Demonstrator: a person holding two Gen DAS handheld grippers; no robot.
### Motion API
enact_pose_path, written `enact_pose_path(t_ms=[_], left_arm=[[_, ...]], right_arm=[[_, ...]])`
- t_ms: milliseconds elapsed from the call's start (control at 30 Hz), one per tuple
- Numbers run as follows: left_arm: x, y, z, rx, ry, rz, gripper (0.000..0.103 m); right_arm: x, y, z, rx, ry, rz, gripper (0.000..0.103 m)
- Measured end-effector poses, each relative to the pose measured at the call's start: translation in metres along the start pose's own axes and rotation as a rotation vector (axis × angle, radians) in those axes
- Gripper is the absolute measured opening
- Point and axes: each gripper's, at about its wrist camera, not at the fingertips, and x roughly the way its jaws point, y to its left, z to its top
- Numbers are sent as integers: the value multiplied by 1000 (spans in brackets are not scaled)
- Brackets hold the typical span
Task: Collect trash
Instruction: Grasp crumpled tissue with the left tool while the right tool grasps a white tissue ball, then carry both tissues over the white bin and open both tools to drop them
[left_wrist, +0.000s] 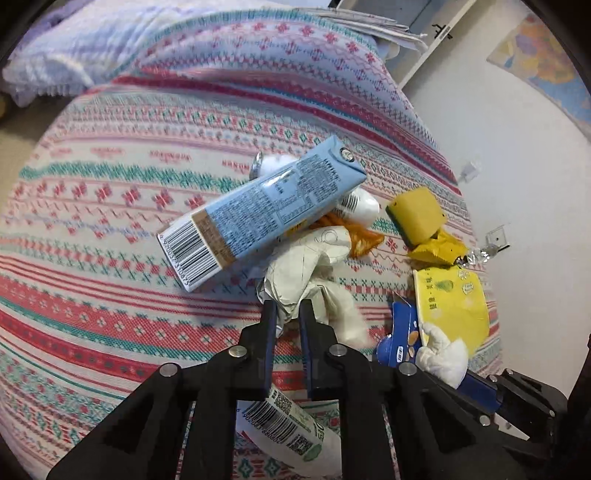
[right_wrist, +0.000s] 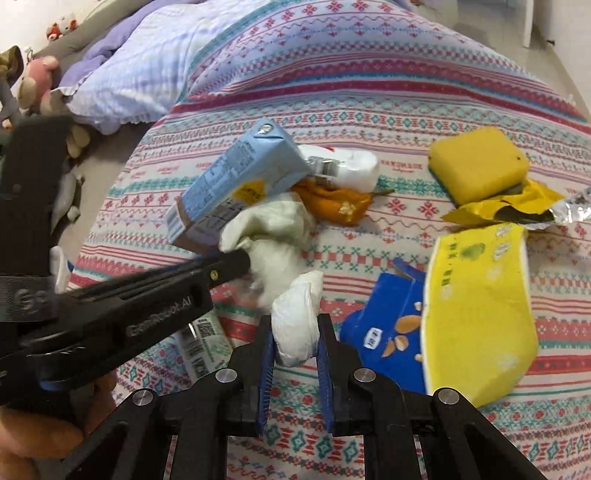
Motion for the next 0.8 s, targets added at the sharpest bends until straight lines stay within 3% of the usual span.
enact_pose_path(t_ms=[467, 800], left_arm=[[-60, 12, -9, -44, -93, -132, 6], [-115, 35, -23, -27, -170, -107, 6]], right_arm=[[-12, -12, 2, 54, -49, 4, 18], [-13, -6, 2, 37, -65, -3, 18]])
